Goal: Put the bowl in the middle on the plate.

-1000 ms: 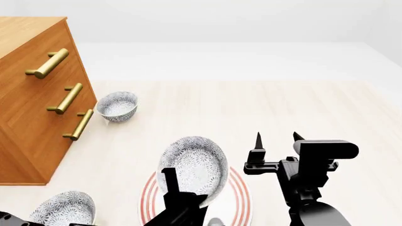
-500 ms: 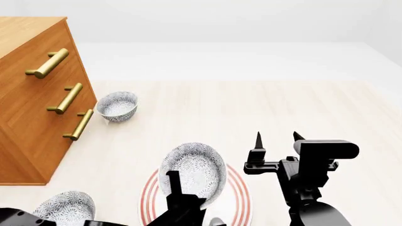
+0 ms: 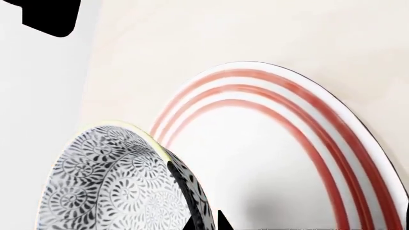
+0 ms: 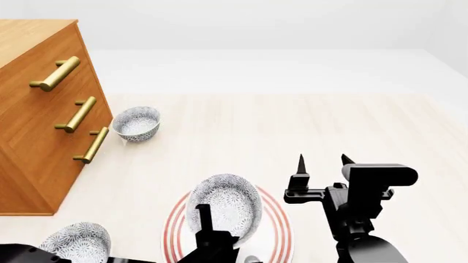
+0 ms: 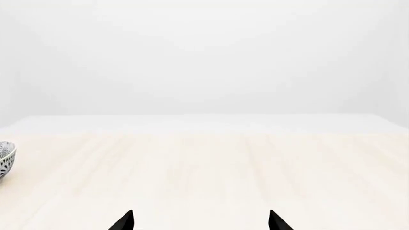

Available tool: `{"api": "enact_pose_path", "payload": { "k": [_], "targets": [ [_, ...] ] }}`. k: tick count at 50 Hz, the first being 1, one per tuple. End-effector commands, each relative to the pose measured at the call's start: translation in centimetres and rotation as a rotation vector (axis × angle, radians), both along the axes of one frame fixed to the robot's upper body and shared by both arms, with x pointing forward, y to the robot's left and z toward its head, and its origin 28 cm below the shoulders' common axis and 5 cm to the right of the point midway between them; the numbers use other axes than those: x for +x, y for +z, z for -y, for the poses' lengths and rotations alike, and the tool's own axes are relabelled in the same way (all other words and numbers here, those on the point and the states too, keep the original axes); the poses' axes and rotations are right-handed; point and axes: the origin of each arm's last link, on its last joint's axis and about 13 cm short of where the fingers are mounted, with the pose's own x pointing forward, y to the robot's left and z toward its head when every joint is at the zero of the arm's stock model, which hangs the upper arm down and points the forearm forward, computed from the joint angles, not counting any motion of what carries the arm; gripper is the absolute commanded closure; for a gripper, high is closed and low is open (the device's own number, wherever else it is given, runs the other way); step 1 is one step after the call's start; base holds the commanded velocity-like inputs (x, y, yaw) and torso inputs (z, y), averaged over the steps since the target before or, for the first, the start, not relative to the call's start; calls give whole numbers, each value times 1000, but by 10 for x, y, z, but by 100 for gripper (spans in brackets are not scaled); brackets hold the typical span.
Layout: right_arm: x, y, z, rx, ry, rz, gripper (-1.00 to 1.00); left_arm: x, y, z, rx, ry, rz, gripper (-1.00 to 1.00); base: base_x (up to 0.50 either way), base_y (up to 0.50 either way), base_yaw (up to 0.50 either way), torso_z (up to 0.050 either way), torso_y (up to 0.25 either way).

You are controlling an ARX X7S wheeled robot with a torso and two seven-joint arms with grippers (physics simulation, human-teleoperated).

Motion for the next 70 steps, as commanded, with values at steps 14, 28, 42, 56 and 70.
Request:
{"api": "enact_pose_path", "payload": {
  "k": [14, 28, 42, 56, 70],
  "targets": [
    [0, 2, 0, -1, -1, 1, -100, 2, -3, 0, 2, 6, 8, 100, 0, 0, 0, 0, 0],
    [0, 0, 0, 0, -3, -1, -100, 3, -4, -1, 9, -9, -11, 100, 0, 0, 0, 0, 1],
    [0, -1, 0, 2, -2, -3, -100, 4, -3, -1, 14, -12, -11, -100, 0, 0, 0, 1, 0],
    [1, -2, 0, 3, -2, -4, -100, 4, -4, -2, 17, -18, -10, -100, 0, 0, 0, 0, 0],
    [1, -2, 0, 3, -1, -2, -100, -6, 22, -6, -10, -78, -2, -100, 0, 0, 0, 0, 0]
  ]
}}
